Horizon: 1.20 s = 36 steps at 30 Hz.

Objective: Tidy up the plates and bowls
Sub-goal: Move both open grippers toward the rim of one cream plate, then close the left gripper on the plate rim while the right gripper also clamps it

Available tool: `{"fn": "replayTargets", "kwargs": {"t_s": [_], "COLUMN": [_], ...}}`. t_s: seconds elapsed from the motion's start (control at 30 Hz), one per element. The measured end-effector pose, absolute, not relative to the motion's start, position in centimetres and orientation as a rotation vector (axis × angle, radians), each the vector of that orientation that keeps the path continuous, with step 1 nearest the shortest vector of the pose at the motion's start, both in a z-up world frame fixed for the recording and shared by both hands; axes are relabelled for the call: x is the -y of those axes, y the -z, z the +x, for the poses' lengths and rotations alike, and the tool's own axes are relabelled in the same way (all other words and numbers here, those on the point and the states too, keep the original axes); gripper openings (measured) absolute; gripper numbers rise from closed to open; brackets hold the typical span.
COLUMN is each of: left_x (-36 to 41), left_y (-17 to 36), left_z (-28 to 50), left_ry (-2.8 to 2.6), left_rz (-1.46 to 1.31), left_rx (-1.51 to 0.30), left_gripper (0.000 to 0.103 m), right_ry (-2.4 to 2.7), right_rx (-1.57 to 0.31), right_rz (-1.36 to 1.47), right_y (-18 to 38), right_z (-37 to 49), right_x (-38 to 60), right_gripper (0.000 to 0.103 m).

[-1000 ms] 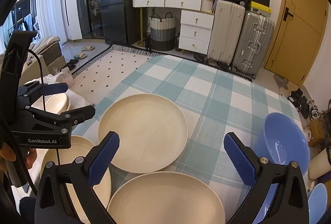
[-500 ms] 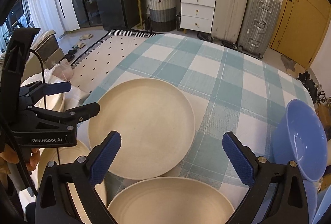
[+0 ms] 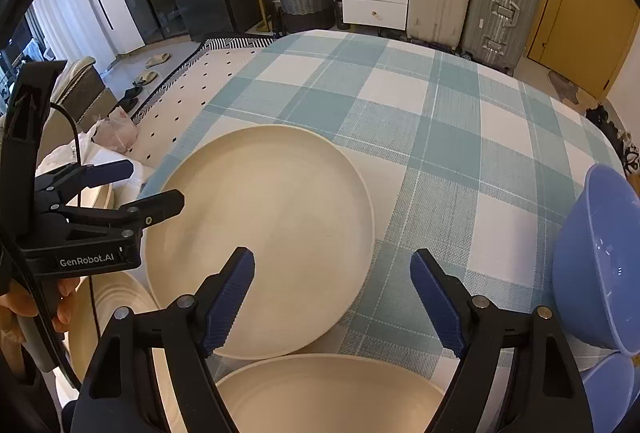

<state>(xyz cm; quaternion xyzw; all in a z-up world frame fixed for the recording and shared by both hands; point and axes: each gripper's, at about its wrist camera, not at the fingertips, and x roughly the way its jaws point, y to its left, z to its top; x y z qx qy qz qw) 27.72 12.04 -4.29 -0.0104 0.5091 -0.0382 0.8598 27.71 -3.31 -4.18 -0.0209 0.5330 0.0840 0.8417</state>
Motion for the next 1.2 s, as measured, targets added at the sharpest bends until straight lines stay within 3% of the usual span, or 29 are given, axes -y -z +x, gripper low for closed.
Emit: {"fn": "replayTargets", "kwargs": {"t_s": [0.63, 0.97, 1.2], "left_x": [-11.9, -11.7, -12.4], "left_y": [7.4, 7.8, 7.7], "left_z": [29.2, 29.6, 29.4], "left_ry": [0.116, 0.125, 0.109], "left_rz": [-0.046, -0.066, -0.106], "left_rx": [-1.150, -1.166, -1.154], "left_gripper": [0.037, 0.025, 0.015], "right_ry": [-0.191, -0.195, -0.156], "right_rx": [-1.229, -1.251, -1.265], "right_rz": [0.070, 0.117, 0.124], "right_y": [7.2, 8.1, 9.0], "right_z": [29.4, 29.8, 30.0], "right_x": [4.4, 5.3, 5.9], "right_gripper": [0.050, 0.036, 0.012]}}
